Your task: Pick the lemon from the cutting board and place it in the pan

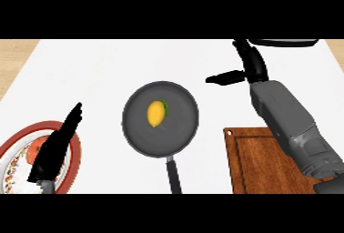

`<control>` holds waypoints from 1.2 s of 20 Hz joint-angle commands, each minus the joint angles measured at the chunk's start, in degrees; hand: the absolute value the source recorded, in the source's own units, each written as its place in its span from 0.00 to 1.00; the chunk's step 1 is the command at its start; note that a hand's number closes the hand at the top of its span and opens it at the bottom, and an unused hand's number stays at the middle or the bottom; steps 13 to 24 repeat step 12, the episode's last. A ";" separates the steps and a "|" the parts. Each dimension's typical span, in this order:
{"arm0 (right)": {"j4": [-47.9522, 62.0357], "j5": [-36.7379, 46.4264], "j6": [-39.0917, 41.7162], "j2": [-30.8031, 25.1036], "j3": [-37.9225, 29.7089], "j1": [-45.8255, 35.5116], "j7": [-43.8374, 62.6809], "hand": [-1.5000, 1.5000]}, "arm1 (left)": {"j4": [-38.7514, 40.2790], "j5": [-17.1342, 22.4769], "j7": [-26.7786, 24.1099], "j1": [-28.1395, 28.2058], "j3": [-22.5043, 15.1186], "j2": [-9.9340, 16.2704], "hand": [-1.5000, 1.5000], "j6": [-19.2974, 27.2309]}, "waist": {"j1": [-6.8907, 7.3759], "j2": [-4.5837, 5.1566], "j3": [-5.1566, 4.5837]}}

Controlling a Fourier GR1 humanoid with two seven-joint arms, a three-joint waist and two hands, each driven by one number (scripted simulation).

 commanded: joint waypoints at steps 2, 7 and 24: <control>5.11 0.42 7.76 -6.91 -2.34 -2.22 -3.05 0.00 | -2.30 0.39 3.61 -1.08 0.10 -0.25 0.50 -0.57 | -0.02 -0.01 0.03; 8.57 0.80 13.16 -12.03 -3.84 -1.17 -8.34 0.00 | -1.01 -1.47 0.24 0.25 -0.22 -0.81 0.50 0.64 | 0.61 0.40 0.07; 10.79 2.23 17.48 -14.35 -3.82 -1.38 -9.55 0.00 | -2.85 -1.79 0.65 1.53 -1.51 -1.18 0.50 -0.36 | 0.91 0.34 0.09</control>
